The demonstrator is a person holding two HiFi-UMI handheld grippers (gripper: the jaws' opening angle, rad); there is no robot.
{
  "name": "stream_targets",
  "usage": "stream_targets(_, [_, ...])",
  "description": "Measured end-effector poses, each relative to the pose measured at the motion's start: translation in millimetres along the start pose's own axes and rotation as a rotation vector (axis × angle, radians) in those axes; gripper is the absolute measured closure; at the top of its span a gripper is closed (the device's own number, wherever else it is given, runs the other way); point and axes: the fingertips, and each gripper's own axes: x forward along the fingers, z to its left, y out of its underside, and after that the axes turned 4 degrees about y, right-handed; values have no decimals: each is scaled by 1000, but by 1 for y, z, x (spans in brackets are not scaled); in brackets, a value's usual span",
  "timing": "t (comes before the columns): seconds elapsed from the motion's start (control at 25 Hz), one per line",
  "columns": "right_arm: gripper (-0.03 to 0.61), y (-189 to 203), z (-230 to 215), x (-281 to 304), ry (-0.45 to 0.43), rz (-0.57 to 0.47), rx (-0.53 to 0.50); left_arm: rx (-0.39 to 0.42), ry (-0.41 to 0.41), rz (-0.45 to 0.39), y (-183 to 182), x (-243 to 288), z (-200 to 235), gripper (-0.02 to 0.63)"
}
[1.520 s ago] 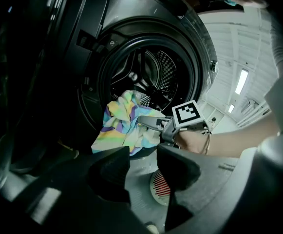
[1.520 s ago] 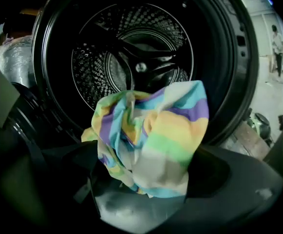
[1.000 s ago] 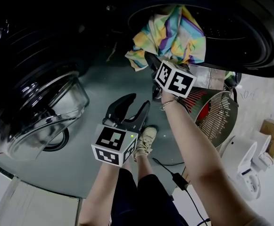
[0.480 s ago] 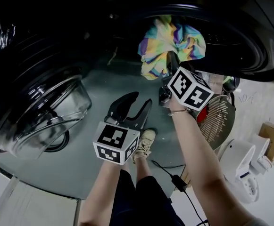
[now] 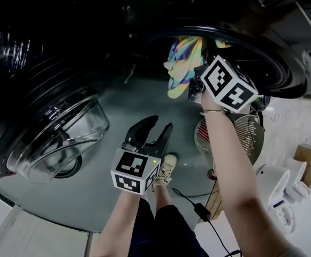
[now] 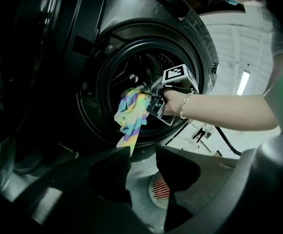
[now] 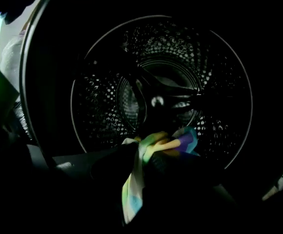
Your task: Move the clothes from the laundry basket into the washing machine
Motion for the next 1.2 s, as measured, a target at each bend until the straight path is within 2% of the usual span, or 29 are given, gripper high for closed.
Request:
stream_targets(0.08, [513, -2, -2, 6, 15, 8, 9, -3, 1, 0, 1, 0, 0, 336])
stream_targets(0.12, [472, 3, -3, 9, 16, 24, 13, -4, 1, -1, 1, 0, 0, 336])
stream_targets(0.16, [384, 9, -4, 10, 15, 48, 15, -7, 0, -2, 2, 0, 1, 336])
stream_targets(0.24, [160, 25, -10, 10, 33, 112, 10, -11, 2, -5, 3, 1, 2, 335])
stream_targets(0.28, [112, 32, -14, 8, 55, 142, 4, -12, 4, -4, 3, 1, 2, 336])
stream_targets(0.4, [86, 46, -24, -4, 99, 187, -11, -16, 2, -1, 7, 0, 3, 336])
stream_targets(0.56, [40, 75, -30, -27, 98, 249, -13, -18, 2, 10, 13, -2, 3, 336])
stream_targets(0.84, [-9, 192, -37, -45, 98, 497, 7, -18, 0, 15, 20, -1, 9, 336])
stream_targets(0.92, [6, 215, -34, -42, 91, 541, 7, -21, 1, 17, 23, -1, 12, 336])
stream_targets(1.08, [292, 219, -30, -29, 71, 522, 31, -18, 23, 28, 29, 3, 11, 336])
stream_targets(1.2, [423, 211, -22, -16, 34, 518, 34, -21, 22, 31, 31, 3, 15, 336])
